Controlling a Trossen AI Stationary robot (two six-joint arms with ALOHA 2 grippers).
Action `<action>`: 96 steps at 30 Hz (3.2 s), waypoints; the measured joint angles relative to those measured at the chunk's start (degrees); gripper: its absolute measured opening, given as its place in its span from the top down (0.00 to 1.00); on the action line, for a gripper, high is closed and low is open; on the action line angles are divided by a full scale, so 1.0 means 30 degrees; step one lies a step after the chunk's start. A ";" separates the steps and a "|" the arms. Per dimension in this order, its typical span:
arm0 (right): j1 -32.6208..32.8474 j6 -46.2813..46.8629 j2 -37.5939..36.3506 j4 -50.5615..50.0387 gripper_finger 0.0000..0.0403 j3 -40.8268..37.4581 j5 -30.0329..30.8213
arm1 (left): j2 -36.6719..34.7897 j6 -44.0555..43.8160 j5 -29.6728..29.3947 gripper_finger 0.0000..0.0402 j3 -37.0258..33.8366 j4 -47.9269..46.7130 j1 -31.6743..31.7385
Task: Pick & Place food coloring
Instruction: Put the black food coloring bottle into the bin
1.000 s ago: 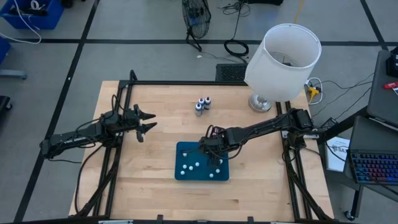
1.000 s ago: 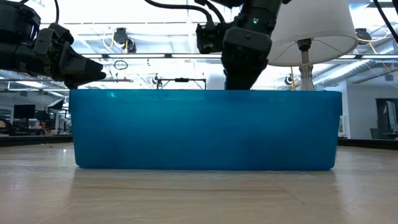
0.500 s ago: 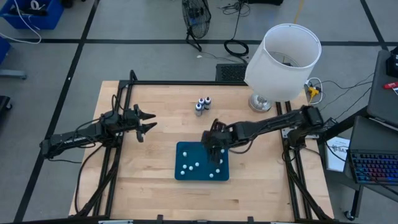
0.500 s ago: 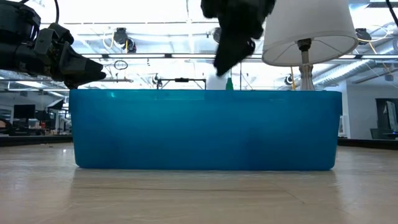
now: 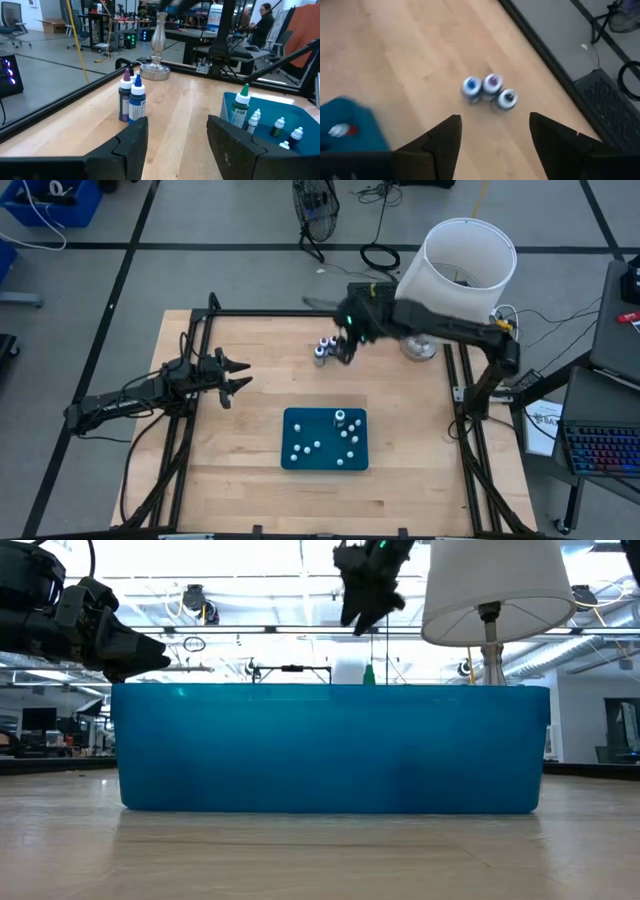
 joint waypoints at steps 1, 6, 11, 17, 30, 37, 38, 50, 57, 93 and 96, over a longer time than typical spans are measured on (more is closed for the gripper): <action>-0.0557 -0.0321 0.0458 -0.0161 0.44 0.0557 -0.0372 | 0.0000 0.0000 0.0000 0.49 0.0000 0.0028 0.0000; -0.1888 -0.2785 0.2140 0.0275 0.43 0.1044 -0.0834 | 0.0059 -0.0005 0.0012 0.50 0.0000 0.0042 -0.0005; -0.1875 -0.4479 0.3556 0.0935 0.44 0.0281 -0.0914 | 0.0059 -0.0006 0.0007 0.52 0.0000 0.0073 0.0000; -0.2006 -0.5313 0.5384 0.1537 0.43 -0.0226 -0.0907 | 0.0059 -0.0003 0.0007 0.51 0.0004 0.0037 -0.0004; -0.3197 -0.5631 0.6631 0.3195 0.44 -0.0182 -0.1868 | 0.0059 -0.0007 0.0003 0.50 0.0000 0.0041 0.0000; -0.3081 -0.5049 0.6492 0.2687 0.44 -0.0202 -0.1875 | 0.0059 -0.0007 0.0000 0.52 0.0000 0.0029 0.0000; -0.2962 -0.5048 0.6466 0.2606 0.44 -0.0204 -0.1830 | 0.0059 -0.0007 0.0000 0.52 0.0000 0.0029 -0.0007; -0.1878 -0.4352 0.5155 0.2290 0.43 -0.0242 -0.1417 | 0.0059 -0.0007 0.0000 0.48 0.0000 0.0029 -0.0006; -0.2363 -0.4246 0.4749 0.2006 0.43 -0.0225 -0.0876 | 0.0059 -0.0004 0.0000 0.51 0.0000 0.0029 -0.0003; -0.3485 -0.4147 0.4948 0.8015 0.45 -0.5464 -0.4383 | 0.0059 -0.0005 0.0000 0.50 0.0000 0.0029 -0.0002; -0.3485 -0.4005 0.4948 0.8545 0.49 -0.5457 -0.4386 | 0.0059 0.0000 0.0000 0.49 0.0000 0.0029 -0.0006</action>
